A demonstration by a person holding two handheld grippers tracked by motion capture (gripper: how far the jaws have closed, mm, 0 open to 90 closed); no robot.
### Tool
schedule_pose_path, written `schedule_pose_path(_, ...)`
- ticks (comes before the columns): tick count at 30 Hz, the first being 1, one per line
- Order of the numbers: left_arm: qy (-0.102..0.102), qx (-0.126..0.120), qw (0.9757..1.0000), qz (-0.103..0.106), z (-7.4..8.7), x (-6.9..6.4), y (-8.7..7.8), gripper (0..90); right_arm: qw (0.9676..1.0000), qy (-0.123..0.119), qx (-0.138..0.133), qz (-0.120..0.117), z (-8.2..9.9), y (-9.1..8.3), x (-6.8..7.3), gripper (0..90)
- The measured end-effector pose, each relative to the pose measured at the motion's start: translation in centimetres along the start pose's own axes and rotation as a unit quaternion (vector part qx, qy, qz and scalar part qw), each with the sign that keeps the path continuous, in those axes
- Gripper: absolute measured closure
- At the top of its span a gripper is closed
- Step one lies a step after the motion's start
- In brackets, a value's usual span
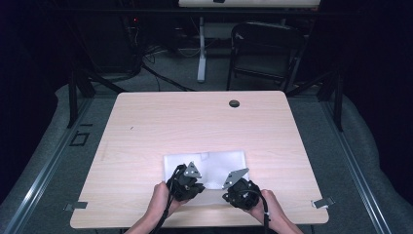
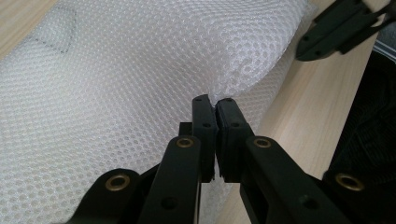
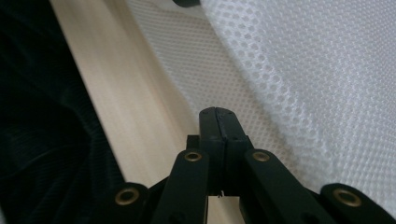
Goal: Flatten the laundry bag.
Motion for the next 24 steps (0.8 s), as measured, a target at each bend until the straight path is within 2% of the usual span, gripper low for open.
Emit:
schedule_pose_path(2,0.000,0.001,1.0000,0.000,0.0,0.0,0.0,87.1,0.9999,0.000,-0.005,0.012,0.2,0.7,0.0,90.0)
schedule_pose_path(4,0.002,0.003,1.0000,0.000,0.0,0.0,0.0,87.1,0.9996,-0.007,0.003,0.026,0.4,1.3,-0.3,90.0)
schedule_pose_path(5,0.003,0.001,1.0000,0.000,0.0,0.0,0.0,87.1,0.9995,-0.001,0.001,0.033,0.5,1.5,-0.4,90.0)
schedule_pose_path(9,0.005,-0.005,1.0000,0.000,-0.1,-0.1,-0.2,87.1,0.9993,0.005,0.006,0.036,0.7,2.2,-0.7,90.0)
schedule_pose_path(13,0.004,-0.007,1.0000,-0.001,0.0,0.0,-0.3,87.1,0.9992,0.000,0.023,0.032,0.9,2.9,-0.6,90.0)
schedule_pose_path(14,0.005,-0.007,1.0000,-0.001,-0.1,0.0,-0.3,87.1,0.9988,-0.007,0.035,0.034,1.0,3.2,-0.5,90.0)
schedule_pose_path(19,0.001,-0.010,0.9999,0.001,-0.3,0.1,-0.6,87.2,0.9992,0.000,0.034,0.021,1.1,3.3,-0.8,90.0)
schedule_pose_path(24,-0.003,-0.015,0.9998,-0.009,-0.7,0.2,-1.1,87.3,0.9990,-0.006,0.035,0.026,1.0,3.3,-0.7,90.0)
Point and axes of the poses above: each handheld gripper's, and its own axes: y roughly forward along the jaws, z roughly out of its underside, x roughly to its left, the point moved 2 cm from there along y, roughly forward along the jaws, and after that the axes turned 9 degrees about z, right-handed, at the moved point
